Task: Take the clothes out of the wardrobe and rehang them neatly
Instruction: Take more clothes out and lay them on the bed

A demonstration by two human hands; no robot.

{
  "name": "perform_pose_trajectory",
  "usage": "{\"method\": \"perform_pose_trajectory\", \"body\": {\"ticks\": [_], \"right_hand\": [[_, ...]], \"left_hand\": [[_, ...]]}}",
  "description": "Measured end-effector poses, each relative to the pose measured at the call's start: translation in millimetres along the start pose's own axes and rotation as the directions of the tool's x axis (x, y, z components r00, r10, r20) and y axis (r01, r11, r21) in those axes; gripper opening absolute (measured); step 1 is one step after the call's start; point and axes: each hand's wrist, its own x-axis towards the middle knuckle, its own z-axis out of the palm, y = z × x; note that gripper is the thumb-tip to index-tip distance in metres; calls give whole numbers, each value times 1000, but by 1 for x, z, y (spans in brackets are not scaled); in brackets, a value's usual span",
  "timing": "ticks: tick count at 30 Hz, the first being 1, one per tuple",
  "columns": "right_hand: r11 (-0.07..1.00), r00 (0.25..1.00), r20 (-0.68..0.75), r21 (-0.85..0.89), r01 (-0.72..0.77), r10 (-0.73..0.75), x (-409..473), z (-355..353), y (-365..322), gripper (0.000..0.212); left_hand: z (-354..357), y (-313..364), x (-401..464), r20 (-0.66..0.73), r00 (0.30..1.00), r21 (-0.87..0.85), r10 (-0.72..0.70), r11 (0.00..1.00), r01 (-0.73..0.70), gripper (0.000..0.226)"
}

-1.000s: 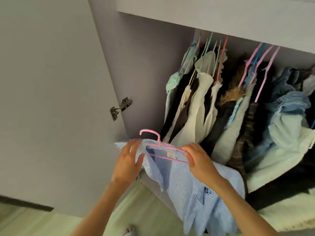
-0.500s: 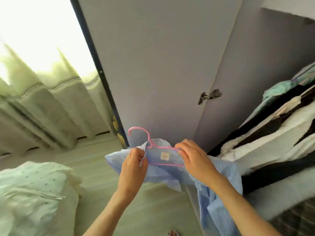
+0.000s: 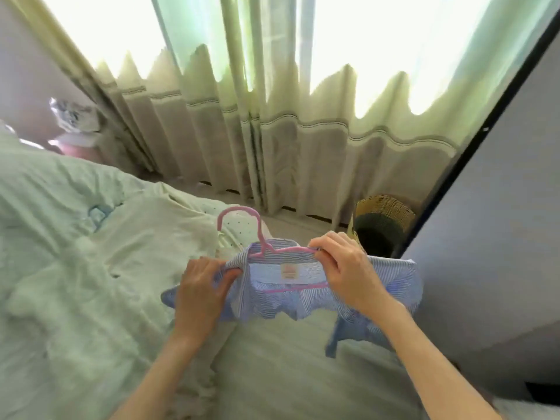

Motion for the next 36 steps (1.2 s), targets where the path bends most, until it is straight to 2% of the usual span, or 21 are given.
{"method": "perform_pose_trajectory", "body": {"ticks": [4, 9, 12, 14, 16, 19, 22, 27, 32, 36], "right_hand": [[975, 984, 87, 178, 136, -154, 47, 38, -52, 21], [917, 938, 145, 301, 262, -315, 101, 86, -116, 24], [885, 897, 190, 336, 324, -400, 118, 118, -140, 37], [861, 850, 256, 362, 358, -461, 124, 141, -152, 41], [835, 790, 331, 401, 377, -515, 127, 163, -165, 34], [776, 723, 352, 485, 402, -595, 131, 193, -193, 18], [729, 710, 304, 540, 421, -636, 137, 213, -231, 13], [679, 705, 252, 601, 423, -663, 158, 240, -301, 18], [685, 751, 199, 598, 416, -630, 188, 283, -366, 21], [688, 758, 200, 603, 405, -621, 218, 342, -417, 19]], "left_hand": [[-63, -29, -11, -184, 963, -2, -197, 980, 200, 33], [-134, -39, -25, -395, 823, -32, -408, 902, 432, 25], [-164, -56, -46, -536, 694, 10, -481, 818, 575, 32], [-182, -66, -65, -629, 588, 6, -509, 753, 658, 27], [-201, -69, -82, -697, 481, -19, -531, 685, 729, 15], [-226, -69, -93, -796, 362, -31, -485, 630, 776, 16], [-254, -71, -92, -866, 351, 73, -356, 604, 794, 20], [-312, -97, -83, -917, 336, 154, -217, 583, 798, 25], [-374, -153, -65, -910, 400, 268, -109, 583, 767, 38], [-422, -226, -55, -890, 443, 297, -106, 603, 740, 35]]}}
